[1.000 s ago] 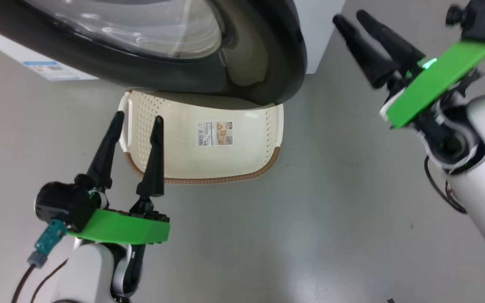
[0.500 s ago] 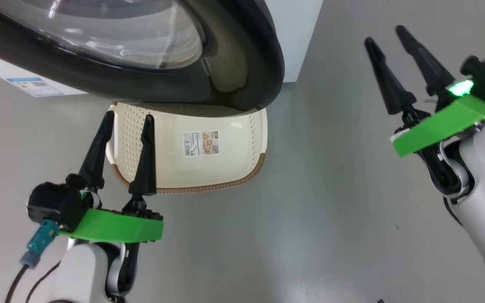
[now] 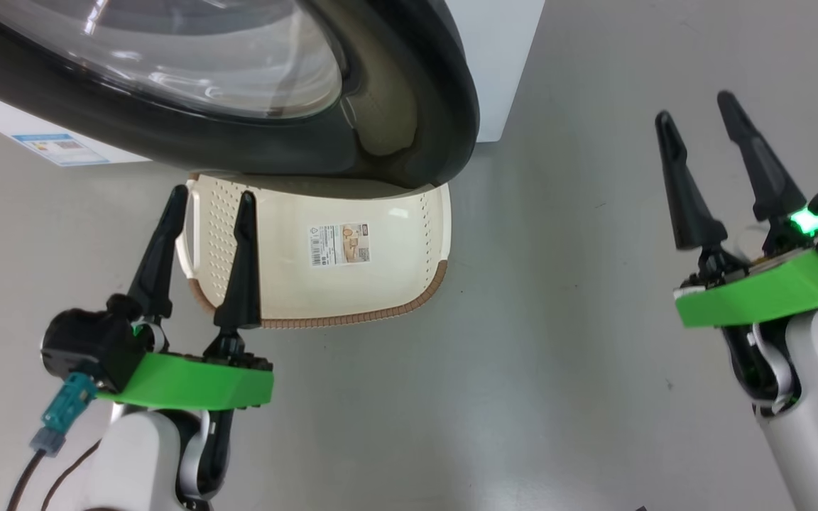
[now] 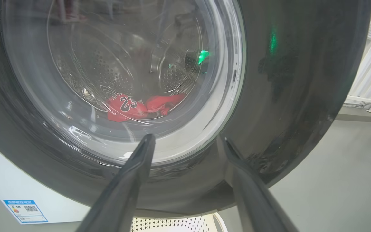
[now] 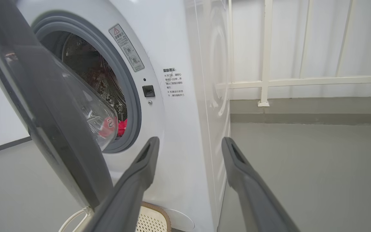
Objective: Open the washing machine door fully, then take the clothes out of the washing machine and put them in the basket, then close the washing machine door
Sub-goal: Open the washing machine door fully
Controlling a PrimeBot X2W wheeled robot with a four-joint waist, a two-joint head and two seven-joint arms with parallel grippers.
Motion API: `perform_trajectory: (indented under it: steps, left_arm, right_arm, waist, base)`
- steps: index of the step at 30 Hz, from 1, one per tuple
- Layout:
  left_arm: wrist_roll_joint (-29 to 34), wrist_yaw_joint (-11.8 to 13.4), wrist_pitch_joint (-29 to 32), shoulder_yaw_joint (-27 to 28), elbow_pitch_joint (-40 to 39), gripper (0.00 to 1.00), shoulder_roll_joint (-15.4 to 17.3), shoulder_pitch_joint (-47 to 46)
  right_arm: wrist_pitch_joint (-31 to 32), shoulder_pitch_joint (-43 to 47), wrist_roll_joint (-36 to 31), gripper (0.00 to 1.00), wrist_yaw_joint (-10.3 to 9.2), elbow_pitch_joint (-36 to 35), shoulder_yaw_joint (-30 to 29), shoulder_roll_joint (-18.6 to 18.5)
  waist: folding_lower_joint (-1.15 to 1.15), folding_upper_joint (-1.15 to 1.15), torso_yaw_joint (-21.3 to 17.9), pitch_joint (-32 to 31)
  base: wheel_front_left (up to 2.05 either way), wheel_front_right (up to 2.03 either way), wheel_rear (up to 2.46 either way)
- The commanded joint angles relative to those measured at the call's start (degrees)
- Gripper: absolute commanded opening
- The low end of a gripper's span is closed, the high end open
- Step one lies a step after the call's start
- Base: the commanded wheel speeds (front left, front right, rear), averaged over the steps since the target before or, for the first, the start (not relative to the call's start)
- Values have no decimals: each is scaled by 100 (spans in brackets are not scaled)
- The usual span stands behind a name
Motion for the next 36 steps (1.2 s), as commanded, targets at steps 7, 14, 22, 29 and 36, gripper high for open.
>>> perform_trajectory:
  steps: [7,14,22,29,36]
  left_arm:
    - [21,64,-28,234,-173,100,110,197]
    - [39,57,-28,245,-166,100,110,236]
    - [54,48,-28,233,-140,100,110,255]
    - [47,47,-28,206,-97,100,110,263]
    - [56,63,-28,226,-87,100,110,260]
  right_arm:
    - [-35,475,-112,100,39,-370,-37,193]
    - [-36,664,-187,100,39,-459,-54,242]
    - [-36,731,-167,100,39,-441,-66,239]
    - [-36,765,-153,100,39,-430,-44,239]
    - [-36,763,-134,100,39,-407,-20,249]
  waist:
    - [0,0,-18,-44]
    - [0,0,-30,-70]
    - [0,0,-34,-105]
    - [0,0,-24,-119]
    - [0,0,-25,-123]
  base:
    - [0,0,0]
    - [0,0,0]
    - [0,0,0]
    - [0,0,0]
    - [0,0,0]
